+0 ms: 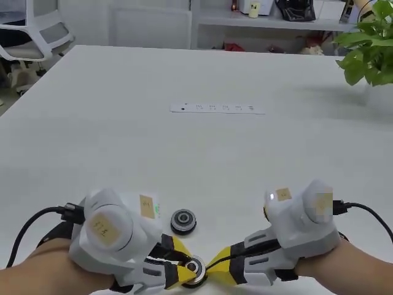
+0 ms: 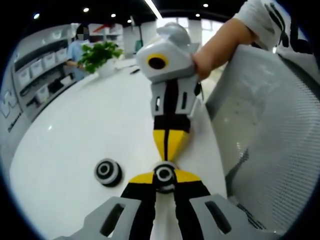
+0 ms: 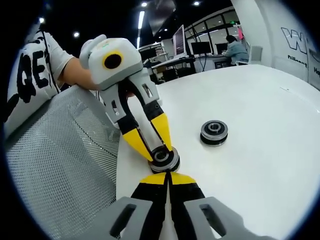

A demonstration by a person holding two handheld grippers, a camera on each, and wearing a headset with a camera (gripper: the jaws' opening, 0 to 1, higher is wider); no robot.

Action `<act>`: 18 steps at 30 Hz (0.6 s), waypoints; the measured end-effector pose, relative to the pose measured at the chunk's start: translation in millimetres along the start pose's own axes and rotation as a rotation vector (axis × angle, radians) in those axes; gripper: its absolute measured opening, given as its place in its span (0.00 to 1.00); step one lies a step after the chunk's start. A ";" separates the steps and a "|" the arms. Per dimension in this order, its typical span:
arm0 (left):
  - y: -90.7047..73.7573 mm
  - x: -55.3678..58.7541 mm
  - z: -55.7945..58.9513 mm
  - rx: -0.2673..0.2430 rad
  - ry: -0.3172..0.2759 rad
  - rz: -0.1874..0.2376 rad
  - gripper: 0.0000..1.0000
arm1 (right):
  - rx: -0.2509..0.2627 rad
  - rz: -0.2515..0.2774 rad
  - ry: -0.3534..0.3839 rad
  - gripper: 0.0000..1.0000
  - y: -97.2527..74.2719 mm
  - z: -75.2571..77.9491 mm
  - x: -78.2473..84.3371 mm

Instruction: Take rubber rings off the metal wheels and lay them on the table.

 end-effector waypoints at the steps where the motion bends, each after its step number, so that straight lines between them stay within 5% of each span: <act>1: 0.0 0.0 0.0 0.000 0.000 0.000 0.13 | -0.002 0.005 0.013 0.00 -0.7 0.8 0.2; 18: 0.1 -0.4 0.5 -0.004 0.004 -0.007 0.13 | -0.023 0.082 0.164 0.00 -4.2 4.2 -3.7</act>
Point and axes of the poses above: the centre of the closed fingertips' face, and the gripper's own axes: y roughly forward along the fingers, z roughly to its right, x roughly out of its underside, the point moved 7 cm from there along -y, roughly backward along the fingers, and after that the axes turned 14 degrees about y, right-handed, at the moved point
